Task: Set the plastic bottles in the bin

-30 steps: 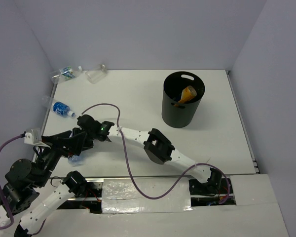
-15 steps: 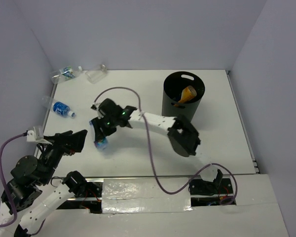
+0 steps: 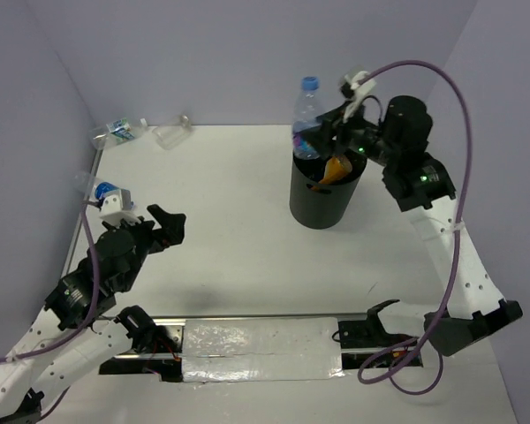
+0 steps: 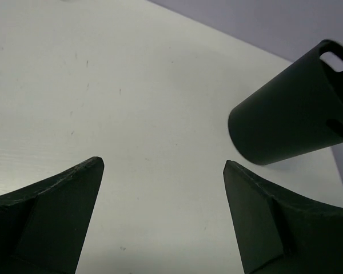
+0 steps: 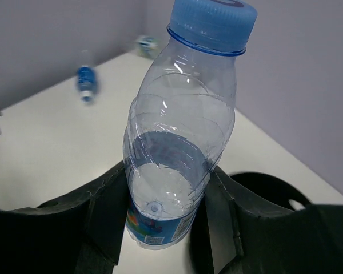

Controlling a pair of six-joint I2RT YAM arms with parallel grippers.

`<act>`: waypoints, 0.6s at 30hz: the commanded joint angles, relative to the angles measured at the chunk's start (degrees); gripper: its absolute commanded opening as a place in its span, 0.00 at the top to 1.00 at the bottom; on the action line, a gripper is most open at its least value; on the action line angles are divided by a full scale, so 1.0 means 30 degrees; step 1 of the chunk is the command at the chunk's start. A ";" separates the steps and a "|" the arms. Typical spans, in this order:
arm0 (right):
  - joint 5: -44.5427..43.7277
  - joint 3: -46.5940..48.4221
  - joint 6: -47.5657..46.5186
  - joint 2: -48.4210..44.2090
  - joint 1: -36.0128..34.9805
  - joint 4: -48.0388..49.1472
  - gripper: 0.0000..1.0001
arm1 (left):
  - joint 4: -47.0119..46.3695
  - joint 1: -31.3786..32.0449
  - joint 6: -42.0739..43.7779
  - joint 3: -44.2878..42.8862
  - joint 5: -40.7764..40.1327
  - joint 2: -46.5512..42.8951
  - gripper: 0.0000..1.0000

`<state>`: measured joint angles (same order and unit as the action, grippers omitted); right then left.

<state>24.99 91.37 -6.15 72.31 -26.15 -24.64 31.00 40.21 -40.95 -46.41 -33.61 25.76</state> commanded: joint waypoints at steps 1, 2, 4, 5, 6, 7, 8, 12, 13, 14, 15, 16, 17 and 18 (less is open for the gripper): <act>0.0194 -0.0457 -0.2194 0.0387 0.3399 -0.1131 0.94 | -0.1690 0.0016 -0.0004 -0.0875 -0.0752 0.1079 0.01; -0.0009 -0.0458 -0.2922 0.0620 0.3820 -0.1276 0.93 | -0.1895 0.0016 0.0055 -0.0964 -0.0693 0.1401 0.01; 0.0105 -0.0429 -0.3426 0.1001 0.4989 -0.1803 0.91 | -0.2072 -0.0071 0.0114 -0.1373 -0.0402 0.2309 0.01; 0.0106 -0.0515 -0.3979 0.1409 0.5200 -0.2008 0.88 | -0.2160 -0.0130 0.0144 -0.1491 -0.0226 0.2602 0.01; -0.0184 -0.0661 -0.4216 0.1587 0.5260 -0.2213 0.86 | -0.2393 -0.0246 0.0231 -0.1637 0.0037 0.3127 0.01; -0.0419 -0.0895 -0.4393 0.1705 0.5347 -0.2099 0.84 | -0.2482 -0.0712 0.0261 -0.1696 0.0330 0.3394 0.01; -0.0595 -0.1448 -0.4713 0.1880 0.5406 -0.1982 0.79 | -0.2541 -0.1035 0.0261 -0.1755 0.1290 0.3715 0.01; -0.0981 -0.2390 -0.5185 0.2291 0.5611 -0.1804 0.43 | -0.3271 -0.4662 0.0320 -0.1669 0.6326 0.5327 0.01; -0.0688 -0.2507 -0.5301 0.2321 0.5815 -0.2095 0.29 | -0.3535 -0.6557 0.0320 -0.1349 0.7585 0.5533 0.01; -0.0424 -0.2595 -0.5303 0.2292 0.5962 -0.2185 0.24 | -0.3741 -0.7446 0.0204 -0.1171 0.9744 0.5883 0.01; 0.0333 -0.2770 -0.5274 0.2002 0.6050 -0.2273 0.17 | -0.4207 -0.9108 0.0144 -0.0967 1.0665 0.6061 0.01; 0.0805 -0.2830 -0.5157 0.1825 0.6225 -0.2361 0.15 | -0.4473 -0.9937 0.0028 -0.0558 1.1486 0.6207 0.01; 0.1332 -0.2860 -0.5040 0.1533 0.6633 -0.2565 0.12 | -0.4736 -1.0699 -0.0089 -0.0380 1.2365 0.6441 0.01; 0.1888 -0.2947 -0.4923 0.1240 0.6840 -0.2683 0.11 | -0.4942 -1.1490 -0.0497 -0.0205 1.3940 0.6646 0.01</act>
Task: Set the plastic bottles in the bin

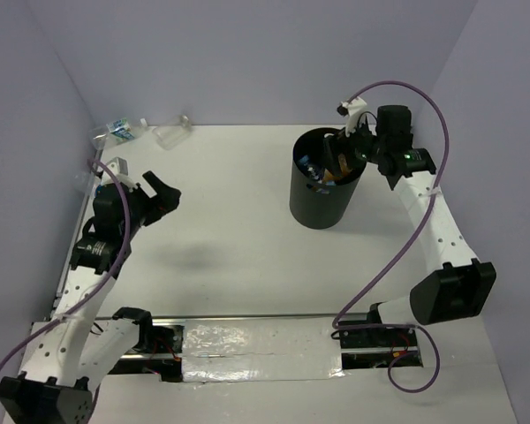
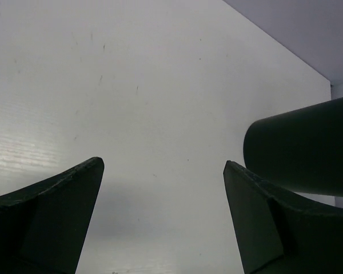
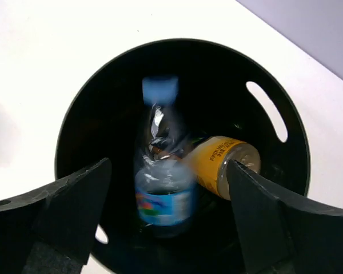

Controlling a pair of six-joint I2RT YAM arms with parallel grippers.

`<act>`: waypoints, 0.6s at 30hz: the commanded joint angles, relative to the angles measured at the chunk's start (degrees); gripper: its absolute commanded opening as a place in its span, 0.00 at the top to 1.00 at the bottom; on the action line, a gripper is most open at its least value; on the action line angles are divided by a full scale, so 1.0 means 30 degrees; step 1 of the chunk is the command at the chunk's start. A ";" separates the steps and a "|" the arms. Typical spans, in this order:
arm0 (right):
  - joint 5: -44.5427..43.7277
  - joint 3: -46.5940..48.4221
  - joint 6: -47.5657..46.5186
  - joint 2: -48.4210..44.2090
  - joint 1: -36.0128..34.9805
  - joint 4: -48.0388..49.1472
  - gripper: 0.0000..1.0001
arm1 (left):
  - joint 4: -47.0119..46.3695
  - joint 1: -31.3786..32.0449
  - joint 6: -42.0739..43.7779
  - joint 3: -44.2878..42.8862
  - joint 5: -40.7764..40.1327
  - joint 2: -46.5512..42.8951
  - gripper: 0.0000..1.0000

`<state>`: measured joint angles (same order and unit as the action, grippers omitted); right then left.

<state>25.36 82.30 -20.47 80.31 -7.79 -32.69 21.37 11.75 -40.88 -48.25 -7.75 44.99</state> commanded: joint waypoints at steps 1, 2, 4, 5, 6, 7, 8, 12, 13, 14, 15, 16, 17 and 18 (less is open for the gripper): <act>0.2959 -0.0040 0.0082 -0.2096 0.0925 -0.0090 0.08 | -0.1992 -0.3462 -0.0784 0.0612 0.5888 0.0411 0.01; 0.3638 -0.0187 0.0143 -0.2538 0.1275 -0.0207 0.07 | -0.1966 -0.4028 -0.1134 0.0614 0.6212 0.0761 0.01; 0.5856 -0.1031 0.0405 -0.3939 0.1512 -0.0179 0.01 | -0.1762 -0.6136 -0.2189 0.0614 0.6654 0.1201 0.01; 0.6509 -0.1386 0.0523 -0.4500 0.1513 0.0053 0.01 | -0.1702 -0.6665 -0.3005 0.0527 0.6684 0.1726 0.00; 0.7183 -0.1795 0.0640 -0.4969 0.1571 0.0259 0.00 | -0.1644 -0.7453 -0.3419 0.0468 0.6684 0.2050 0.01; 0.8524 -0.2640 0.0989 -0.5960 0.1572 0.0435 0.00 | -0.1527 -0.7722 -0.3858 0.0265 0.6133 0.2343 0.01; 0.9233 -0.3055 0.1225 -0.6376 0.1572 0.0814 0.00 | -0.1207 -0.7986 -0.4500 0.0118 0.5664 0.3013 0.01; 1.2663 -0.4872 0.1639 -0.8018 0.1542 0.1141 0.00 | -0.0151 -0.8076 -0.5414 -0.1316 0.2673 0.5388 0.01; 1.3161 -0.4933 0.1434 -0.8050 0.1572 0.0792 0.00 | 0.0054 -0.8163 -0.5531 -0.2044 0.1511 0.6611 0.01; 1.3224 -0.4963 0.1200 -0.8108 0.1572 0.0585 0.00 | 0.0230 -0.8367 -0.5648 -0.2429 0.1238 0.7262 0.01; 1.3225 -0.5021 0.0995 -0.8138 0.1572 0.0467 0.00 | 0.0232 -0.8514 -0.5708 -0.2781 0.1119 0.7935 0.02; 1.3254 -0.5080 0.0935 -0.8109 0.1630 0.0379 0.00 | 0.0232 -0.8661 -0.5766 -0.3509 0.0944 0.9305 0.02; 1.3399 -0.5168 0.0905 -0.8138 0.1660 0.0407 0.00 | 0.0261 -0.8923 -0.5709 -0.3923 0.0797 0.9986 0.02; 1.3545 -0.5342 0.0876 -0.8138 0.1689 0.0407 0.00 | 0.0348 -0.9071 -0.5650 -0.4913 0.0593 1.0718 0.02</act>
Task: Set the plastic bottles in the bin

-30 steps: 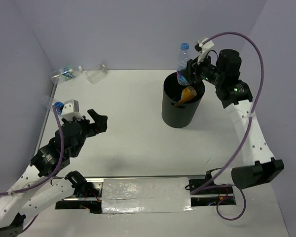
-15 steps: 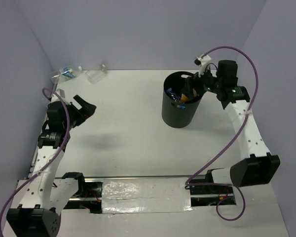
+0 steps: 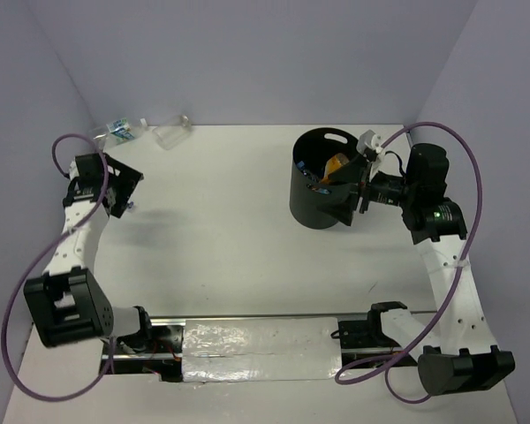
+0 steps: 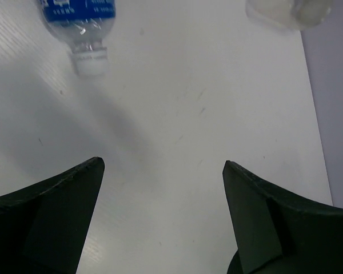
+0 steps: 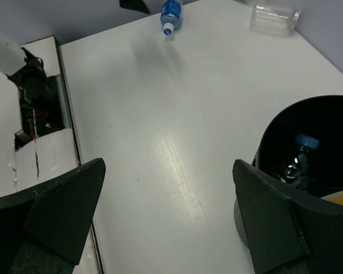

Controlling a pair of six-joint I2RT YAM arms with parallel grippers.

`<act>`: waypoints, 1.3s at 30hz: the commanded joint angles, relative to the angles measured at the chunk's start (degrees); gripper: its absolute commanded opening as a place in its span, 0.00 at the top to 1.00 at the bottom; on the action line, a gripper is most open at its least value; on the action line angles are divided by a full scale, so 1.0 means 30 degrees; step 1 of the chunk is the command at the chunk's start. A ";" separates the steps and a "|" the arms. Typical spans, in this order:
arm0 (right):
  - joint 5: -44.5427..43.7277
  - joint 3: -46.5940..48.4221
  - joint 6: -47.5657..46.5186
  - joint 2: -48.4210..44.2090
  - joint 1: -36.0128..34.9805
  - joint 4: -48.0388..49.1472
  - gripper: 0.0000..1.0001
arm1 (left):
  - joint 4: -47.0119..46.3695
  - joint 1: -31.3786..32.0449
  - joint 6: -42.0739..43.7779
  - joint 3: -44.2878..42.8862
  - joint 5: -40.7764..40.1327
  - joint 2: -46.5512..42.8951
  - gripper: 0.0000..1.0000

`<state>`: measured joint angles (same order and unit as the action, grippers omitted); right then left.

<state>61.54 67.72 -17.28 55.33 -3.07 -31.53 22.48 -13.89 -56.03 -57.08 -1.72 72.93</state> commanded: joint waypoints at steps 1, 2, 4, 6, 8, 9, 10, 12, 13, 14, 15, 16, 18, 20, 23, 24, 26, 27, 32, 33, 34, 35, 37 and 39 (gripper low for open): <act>0.1721 -0.0543 -0.0188 0.0189 0.0231 0.0021 0.00 | 0.0325 -0.0874 -0.0311 -0.2501 -0.1884 0.2806 0.02; 0.1869 -0.0630 -0.0275 0.0189 0.0291 -0.0037 0.00 | 0.0503 -0.1052 -0.0134 -0.3000 -0.2005 0.3487 0.02; 0.1987 -0.0748 -0.0363 0.0131 0.0553 -0.0125 0.00 | 0.1059 -0.1374 0.0393 -0.4699 -0.2385 0.5567 0.02; 0.2133 -0.0982 -0.0306 -0.0045 0.0700 -0.0009 0.00 | 0.1905 -0.1726 0.0804 -0.6304 -0.2736 0.6915 0.01; 0.2396 -0.1216 -0.0247 -0.0162 0.0877 0.0225 0.00 | 0.2553 -0.2049 0.1331 -0.7307 -0.3264 0.8879 0.01; 0.2484 -0.1275 -0.0247 -0.0191 0.0877 0.0226 0.00 | 0.3136 -0.2166 0.1478 -0.8269 -0.3411 0.9581 0.01; 0.2572 -0.1276 -0.0218 -0.0192 0.1428 0.0226 0.00 | 0.3315 -0.2196 0.1857 -0.8684 -0.3528 1.0748 0.01; 0.2690 -0.1217 -0.0247 -0.0133 0.1784 0.0110 0.00 | 0.3405 -0.2371 0.2181 -0.9504 -0.3735 1.2099 0.01; 0.2748 -0.1188 -0.0276 -0.0133 0.1872 0.0109 0.00 | 0.3405 -0.2401 0.2560 -0.9712 -0.3735 1.2484 0.01; 0.2749 -0.1159 -0.0276 -0.0133 0.2076 0.0051 0.00 | 0.3434 -0.2517 0.2708 -0.9917 -0.3851 1.2807 0.02; 0.2720 -0.1188 -0.0276 -0.0075 0.2136 -0.0007 0.00 | 0.3463 -0.2576 0.2826 -1.0267 -0.4084 1.3449 0.02; 0.2749 -0.1188 -0.0276 -0.0103 0.2195 -0.0008 0.00 | 0.3522 -0.2606 0.3030 -1.0386 -0.4173 1.3716 0.02; 0.2749 -0.1187 -0.0189 -0.0045 0.2399 0.0050 0.00 | 0.3464 -0.2840 0.3207 -1.0591 -0.4058 1.4359 0.05; 0.2807 -0.1246 0.0074 0.0042 0.2517 0.0284 0.00 | 0.3231 -0.3073 0.3296 -1.0593 -0.3824 1.4655 0.09; 0.2953 -0.1247 0.0339 0.0159 0.2752 0.0519 0.00 | 0.2472 -0.3280 0.3559 -1.0039 -0.2450 1.4745 0.50; 0.2954 -0.1246 0.0310 0.0189 0.2868 0.0519 0.00 | 0.2207 -0.3309 0.3618 -0.9891 -0.1431 1.4541 0.61; 0.2954 -0.1188 0.0281 0.0247 0.2986 0.0461 0.00 | 0.1709 -0.3309 0.3618 -0.9569 -0.0575 1.4160 0.78; 0.2954 -0.1188 0.0252 0.0248 0.3132 0.0374 0.00 | 0.1503 -0.3309 0.3589 -0.9422 0.0560 1.3607 0.80; 0.2896 -0.1246 0.0280 0.0013 0.3542 0.0489 0.00 | -0.0807 -0.1645 0.4258 -0.8571 0.4258 1.0477 0.87; 0.2866 -0.1217 0.0310 0.0013 0.3630 0.0548 0.00 | -0.1249 -0.1059 0.4524 -0.8542 0.4872 1.0003 0.89; 0.2808 -0.1159 0.0339 0.0042 0.3689 0.0549 0.00 | -0.1717 0.0281 0.4729 -0.8513 0.6010 0.9476 0.90; 0.2750 -0.1130 0.0310 0.0014 0.3777 0.0549 0.00 | -0.2157 0.1048 0.4934 -0.8658 0.6630 0.9065 0.93; 0.2720 -0.0984 0.0310 0.0043 0.4010 0.0490 0.00 | -0.3826 0.3392 0.5550 -0.8746 0.7715 0.7863 0.96; 0.2807 -0.0924 0.0310 0.0014 0.4479 0.0345 0.00 | -0.5519 0.4974 0.5988 -0.9097 0.9150 0.7073 1.00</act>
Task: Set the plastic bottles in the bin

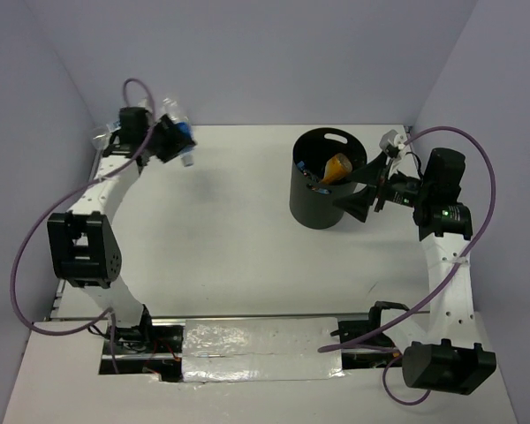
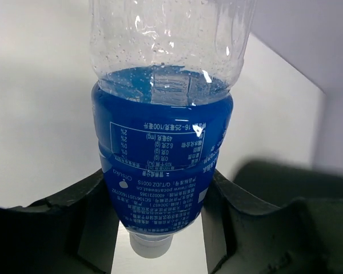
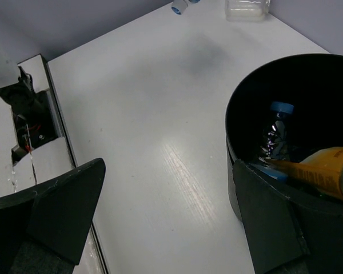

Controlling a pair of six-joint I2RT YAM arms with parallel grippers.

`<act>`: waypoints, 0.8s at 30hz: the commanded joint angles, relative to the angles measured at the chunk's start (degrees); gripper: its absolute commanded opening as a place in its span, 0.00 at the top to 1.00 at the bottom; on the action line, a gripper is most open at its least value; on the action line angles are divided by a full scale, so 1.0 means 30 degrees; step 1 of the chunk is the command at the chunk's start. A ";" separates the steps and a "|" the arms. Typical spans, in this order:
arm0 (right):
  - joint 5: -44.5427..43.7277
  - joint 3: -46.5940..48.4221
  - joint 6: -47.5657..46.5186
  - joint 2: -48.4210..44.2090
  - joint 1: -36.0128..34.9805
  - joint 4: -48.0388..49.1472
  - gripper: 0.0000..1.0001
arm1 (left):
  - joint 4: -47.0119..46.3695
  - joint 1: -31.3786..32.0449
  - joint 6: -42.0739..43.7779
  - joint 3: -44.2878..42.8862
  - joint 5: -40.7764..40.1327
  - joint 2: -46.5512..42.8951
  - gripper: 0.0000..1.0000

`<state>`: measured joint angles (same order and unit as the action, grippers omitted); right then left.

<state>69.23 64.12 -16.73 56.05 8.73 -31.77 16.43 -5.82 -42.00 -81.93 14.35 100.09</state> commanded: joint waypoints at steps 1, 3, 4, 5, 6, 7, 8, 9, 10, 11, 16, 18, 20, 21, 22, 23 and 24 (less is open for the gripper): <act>0.0330 0.0336 0.0041 -0.0285 0.0749 0.0337 0.00 | -0.3947 0.3917 0.1430 -0.0989 0.4120 -0.2162 1.00; 0.0593 0.0366 -0.0018 -0.0373 0.1365 0.0219 0.00 | -0.4797 0.6175 0.2161 -0.1691 0.5115 -0.2456 1.00; 0.0682 0.0366 -0.0019 -0.0402 0.1512 0.0190 0.00 | -0.5294 0.6886 0.2395 -0.1955 0.5293 -0.2456 1.00; 0.0769 0.0366 0.0010 -0.0432 0.1861 0.0189 0.00 | -0.5995 0.7647 0.2833 -0.2508 0.5788 -0.2311 1.00; 0.0857 0.0366 0.0040 -0.0461 0.2010 0.0189 0.00 | -0.6350 0.9018 0.3040 -0.2804 0.5880 -0.2165 1.00; 0.1032 0.0337 0.0127 -0.0461 0.2156 0.0218 0.00 | -0.6702 0.9669 0.3216 -0.3503 0.5852 -0.1989 1.00; 0.1179 0.0337 0.0157 -0.0490 0.2303 0.0248 0.00 | -0.6851 1.0343 0.3421 -0.3916 0.5794 -0.1524 1.00; 0.1268 0.0337 0.0215 -0.0462 0.2565 0.0306 0.00 | -0.6910 1.1539 0.3887 -0.4326 0.5329 -0.1258 1.00; 0.1471 0.0337 0.0332 -0.0461 0.2713 0.0306 0.00 | -0.6998 1.2073 0.4095 -0.5113 0.4918 -0.0936 0.99; 0.1531 0.0366 0.0362 -0.0461 0.2830 0.0335 0.00 | -0.7057 1.2513 0.4387 -0.5498 0.4508 -0.0266 0.95; 0.1825 0.0307 0.0333 -0.0608 0.3563 0.0190 0.00 | -0.8343 1.4070 0.4186 -0.6994 0.2045 0.2195 0.83; 0.1883 0.0249 0.0274 -0.0666 0.3768 0.0189 0.00 | -0.8960 1.4304 0.3688 -0.7578 0.1665 0.2902 0.78; 0.1913 0.0220 0.0304 -0.0666 0.3827 0.0248 0.00 | -0.8903 1.4480 0.3628 -0.8078 0.1283 0.3956 0.65; 0.1942 0.0190 0.0362 -0.0637 0.3857 0.0306 0.00 | -0.8787 1.4655 0.3628 -0.8312 0.1223 0.4308 0.61; 0.1942 0.0190 0.0362 -0.0608 0.3915 0.0306 0.01 | -0.8699 1.4714 0.3599 -0.8692 0.1078 0.4572 0.47; 0.1971 0.0161 0.0391 -0.0608 0.3945 0.0364 0.00 | -0.8553 1.4802 0.3570 -0.8986 0.1076 0.5097 0.36; 0.2001 0.0132 0.0392 -0.0579 0.3945 0.0365 0.00 | -0.8145 1.4861 0.3599 -0.9221 0.1163 0.5276 0.23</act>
<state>73.71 64.12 -15.97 55.11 20.05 -31.77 -6.11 37.95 -31.48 -105.58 19.53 114.76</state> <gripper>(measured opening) 0.994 0.727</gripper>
